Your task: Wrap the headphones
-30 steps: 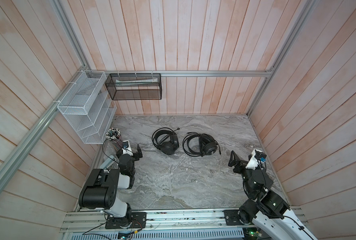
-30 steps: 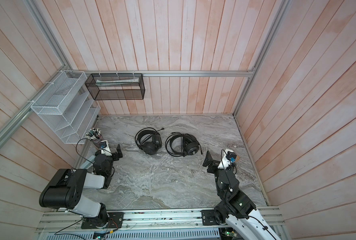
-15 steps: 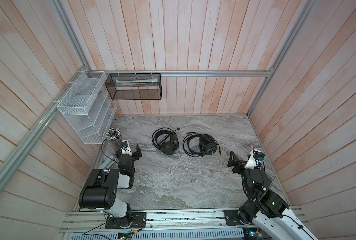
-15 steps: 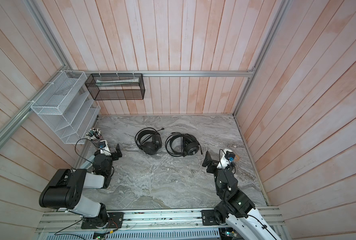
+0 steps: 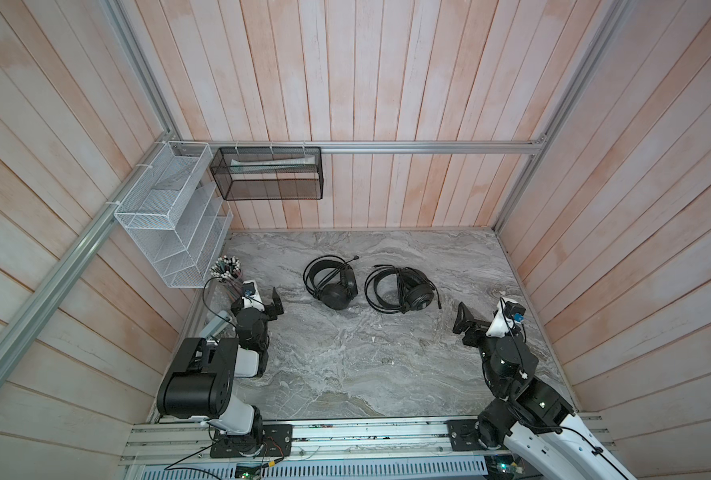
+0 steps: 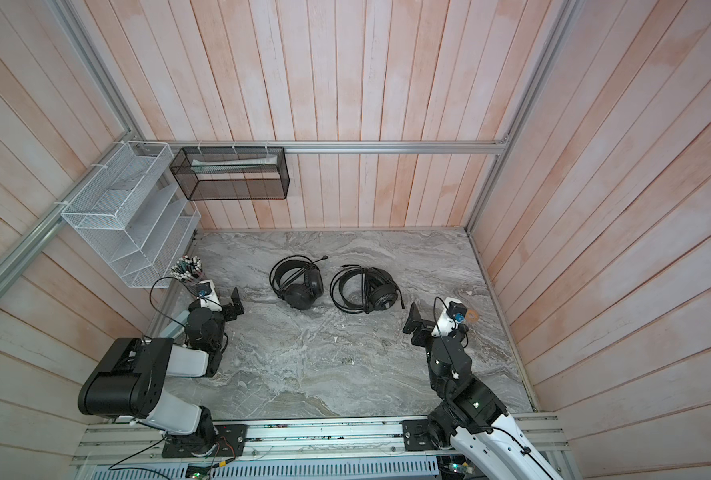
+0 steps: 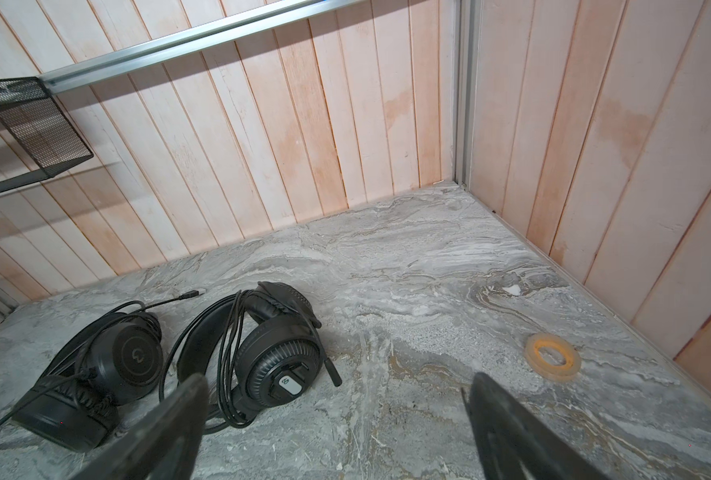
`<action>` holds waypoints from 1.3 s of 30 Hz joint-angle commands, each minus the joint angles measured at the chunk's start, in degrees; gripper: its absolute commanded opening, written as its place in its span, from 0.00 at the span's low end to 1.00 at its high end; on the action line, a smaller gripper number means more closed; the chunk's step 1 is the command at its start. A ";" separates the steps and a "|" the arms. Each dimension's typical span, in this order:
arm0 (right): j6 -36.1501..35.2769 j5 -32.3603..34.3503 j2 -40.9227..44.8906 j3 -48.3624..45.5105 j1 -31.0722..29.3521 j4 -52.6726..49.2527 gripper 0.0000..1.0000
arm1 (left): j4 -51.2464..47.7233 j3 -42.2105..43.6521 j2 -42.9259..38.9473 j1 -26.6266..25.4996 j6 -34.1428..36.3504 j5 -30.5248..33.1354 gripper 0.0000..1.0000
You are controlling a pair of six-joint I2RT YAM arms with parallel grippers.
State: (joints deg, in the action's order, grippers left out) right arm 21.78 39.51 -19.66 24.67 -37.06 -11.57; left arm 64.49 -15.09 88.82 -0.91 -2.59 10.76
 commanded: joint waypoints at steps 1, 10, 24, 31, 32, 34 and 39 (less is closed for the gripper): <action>-0.92 2.48 -0.70 -0.32 0.10 1.37 0.98 | 0.67 -0.77 -0.49 0.01 0.22 -0.45 0.99; -0.11 6.15 -8.00 0.81 0.14 5.72 0.98 | 0.64 -0.75 -0.49 0.00 0.22 -0.40 0.98; -14.51 18.64 -34.70 -6.55 7.28 46.92 0.98 | 0.67 -0.74 -0.44 0.02 0.22 -0.56 0.98; -22.34 12.35 -48.16 -9.06 16.56 64.59 0.98 | 0.55 -0.74 -0.49 0.02 0.13 -0.63 0.99; -22.16 13.16 -49.78 -9.35 17.62 66.18 0.98 | 0.57 -0.73 -0.48 0.02 0.17 -0.65 0.99; -20.30 11.04 -50.71 -10.34 19.59 67.51 0.98 | 0.60 -0.77 -0.49 0.03 0.13 -0.66 0.99; -23.58 8.84 -58.04 -12.52 21.79 78.67 0.98 | 0.59 -0.76 -0.49 -0.02 0.13 -0.65 0.98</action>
State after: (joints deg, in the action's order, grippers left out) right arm 1.45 50.30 -73.97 13.30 -15.73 56.90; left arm 64.49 -15.09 88.82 -0.91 -2.59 10.72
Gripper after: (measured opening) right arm 0.983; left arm 0.986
